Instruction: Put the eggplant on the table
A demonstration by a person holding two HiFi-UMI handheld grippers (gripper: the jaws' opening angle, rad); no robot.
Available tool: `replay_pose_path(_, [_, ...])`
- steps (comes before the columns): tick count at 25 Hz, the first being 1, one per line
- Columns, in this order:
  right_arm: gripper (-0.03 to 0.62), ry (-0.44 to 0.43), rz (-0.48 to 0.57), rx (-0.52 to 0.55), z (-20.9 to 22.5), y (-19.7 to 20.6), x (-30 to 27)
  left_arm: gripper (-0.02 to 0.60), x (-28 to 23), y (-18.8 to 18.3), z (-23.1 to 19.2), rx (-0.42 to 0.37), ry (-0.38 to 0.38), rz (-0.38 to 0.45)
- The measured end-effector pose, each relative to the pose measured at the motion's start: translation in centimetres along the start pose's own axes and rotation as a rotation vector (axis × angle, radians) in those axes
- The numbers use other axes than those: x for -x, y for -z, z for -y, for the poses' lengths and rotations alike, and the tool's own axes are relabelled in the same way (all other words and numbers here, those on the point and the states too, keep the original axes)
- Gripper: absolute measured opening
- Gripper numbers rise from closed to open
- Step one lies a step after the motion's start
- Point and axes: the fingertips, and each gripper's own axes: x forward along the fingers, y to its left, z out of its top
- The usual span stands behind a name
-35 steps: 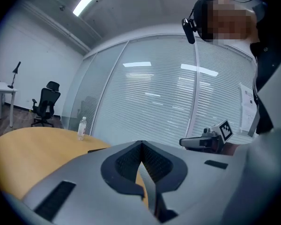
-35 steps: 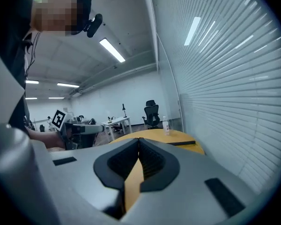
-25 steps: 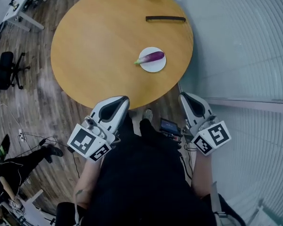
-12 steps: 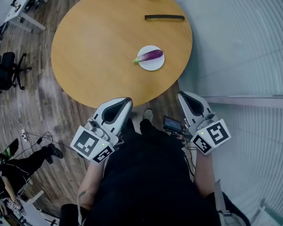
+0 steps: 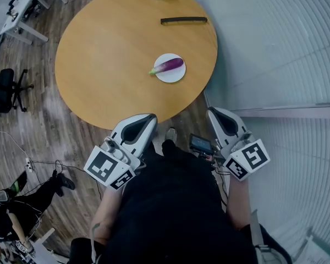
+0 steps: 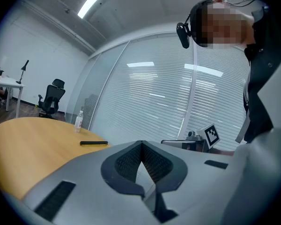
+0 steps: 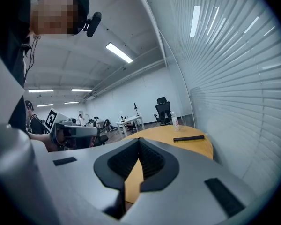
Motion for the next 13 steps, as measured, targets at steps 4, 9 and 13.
replay_pose_path(4, [0.017, 0.004, -0.003, 0.004, -0.2, -1.0, -0.2, 0.011, 0.0, -1.0, -0.1, 0.003, 0.006, -0.002])
replay_pose_path(9, [0.016, 0.005, -0.005, 0.006, 0.1, 0.7, -0.3, 0.011, 0.0, 0.6, -0.5, -0.002, 0.004, -0.009])
replay_pose_path(13, [0.015, 0.007, -0.009, 0.008, -0.1, 0.7, -0.1, 0.011, 0.3, 0.8, -0.4, -0.001, 0.006, -0.020])
